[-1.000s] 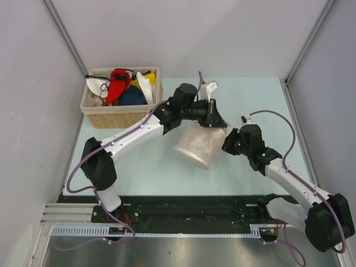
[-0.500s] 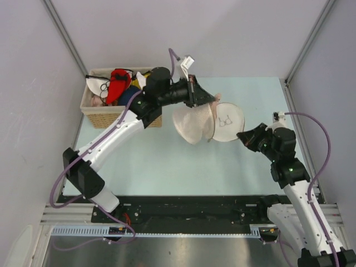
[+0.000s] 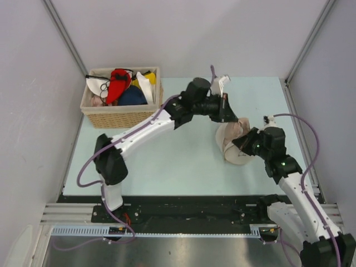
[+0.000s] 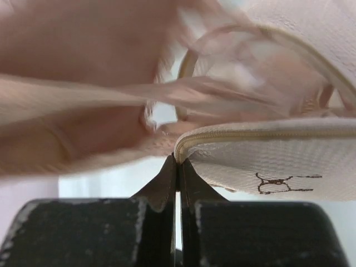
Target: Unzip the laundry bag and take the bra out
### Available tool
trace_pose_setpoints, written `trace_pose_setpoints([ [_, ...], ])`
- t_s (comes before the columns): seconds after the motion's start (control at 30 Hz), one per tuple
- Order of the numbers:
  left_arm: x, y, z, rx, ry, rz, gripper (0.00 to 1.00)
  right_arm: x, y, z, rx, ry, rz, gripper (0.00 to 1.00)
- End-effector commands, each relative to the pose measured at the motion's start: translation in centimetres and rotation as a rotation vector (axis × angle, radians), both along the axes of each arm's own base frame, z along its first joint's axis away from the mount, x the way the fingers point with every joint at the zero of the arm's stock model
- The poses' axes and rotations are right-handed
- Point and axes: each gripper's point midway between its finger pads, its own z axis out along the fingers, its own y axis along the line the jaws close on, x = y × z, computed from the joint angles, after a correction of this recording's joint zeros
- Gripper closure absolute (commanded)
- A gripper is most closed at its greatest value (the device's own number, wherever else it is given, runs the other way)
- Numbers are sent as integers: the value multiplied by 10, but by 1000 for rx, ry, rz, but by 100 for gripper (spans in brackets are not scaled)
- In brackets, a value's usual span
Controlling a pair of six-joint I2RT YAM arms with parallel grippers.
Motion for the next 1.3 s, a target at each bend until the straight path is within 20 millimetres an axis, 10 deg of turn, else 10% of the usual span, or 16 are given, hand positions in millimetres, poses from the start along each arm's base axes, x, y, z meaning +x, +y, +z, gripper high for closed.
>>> trace_pose_setpoints([
  [0.0, 12, 40, 77, -132, -174, 98, 100, -5, -9, 86, 68, -255, 11, 100],
  [0.13, 7, 26, 52, -138, -58, 34, 100, -9, -13, 87, 62, -240, -13, 100],
  [0.37, -4, 58, 170, -313, -242, 24, 100, -12, -20, 12, 12, -60, -55, 100],
  [0.73, 41, 202, 261, -393, -464, 393, 99, -7, -9, 5, 29, -51, 7, 100],
  [0.97, 91, 313, 289, -433, -515, 648, 100, -6, -9, 3, 15, -51, 19, 100],
  [1.27, 168, 407, 290, -361, -551, 956, 100, -6, -16, -5, -14, -27, -13, 100],
])
